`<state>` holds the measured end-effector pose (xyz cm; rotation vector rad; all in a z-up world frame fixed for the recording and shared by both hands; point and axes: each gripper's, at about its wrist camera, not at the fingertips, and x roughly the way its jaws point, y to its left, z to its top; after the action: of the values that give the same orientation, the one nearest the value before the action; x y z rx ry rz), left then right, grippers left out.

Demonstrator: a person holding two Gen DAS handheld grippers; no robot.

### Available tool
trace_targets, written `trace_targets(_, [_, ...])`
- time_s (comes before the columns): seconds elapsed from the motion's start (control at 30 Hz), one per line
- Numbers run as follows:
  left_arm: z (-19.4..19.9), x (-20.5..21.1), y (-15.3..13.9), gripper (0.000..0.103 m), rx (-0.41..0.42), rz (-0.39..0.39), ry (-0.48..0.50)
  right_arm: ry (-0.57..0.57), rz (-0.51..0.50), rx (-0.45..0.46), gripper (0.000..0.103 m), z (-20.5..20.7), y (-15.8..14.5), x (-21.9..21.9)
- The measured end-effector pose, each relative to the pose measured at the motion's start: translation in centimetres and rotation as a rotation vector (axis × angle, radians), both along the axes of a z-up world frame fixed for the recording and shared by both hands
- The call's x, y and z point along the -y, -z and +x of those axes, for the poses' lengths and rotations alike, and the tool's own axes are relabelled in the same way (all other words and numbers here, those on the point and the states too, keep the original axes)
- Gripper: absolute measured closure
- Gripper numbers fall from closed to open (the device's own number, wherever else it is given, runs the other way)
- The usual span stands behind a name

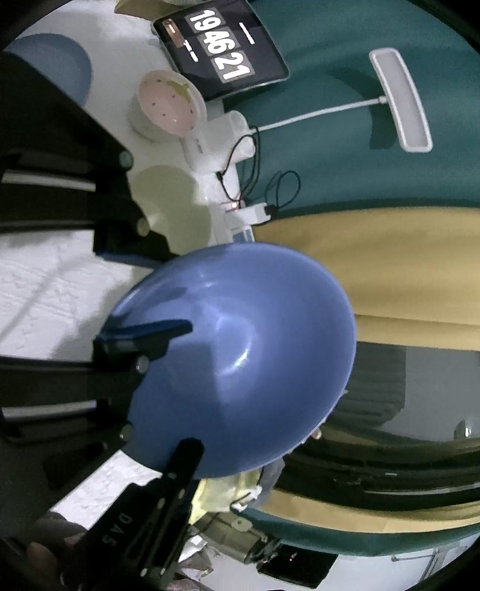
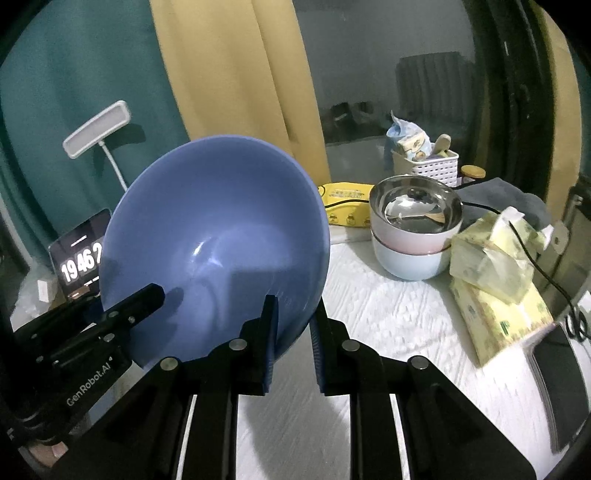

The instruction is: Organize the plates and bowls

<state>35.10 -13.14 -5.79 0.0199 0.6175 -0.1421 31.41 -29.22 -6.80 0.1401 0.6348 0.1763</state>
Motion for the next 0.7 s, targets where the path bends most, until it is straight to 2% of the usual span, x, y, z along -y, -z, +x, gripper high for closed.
trace_targets(0.37, [-5.1, -0.5, -0.4, 0.075, 0.032, 0.000, -0.001, -0.009, -0.002, 0.018, 0.085, -5.2, -0.4, -0.8])
trace_targets(0.7, [-9.2, -1.0, 2.4, 0.075, -0.030, -0.006, -0.013, -0.035, 0.009, -0.072, 0.085, -8.3, 3.0, -1.5])
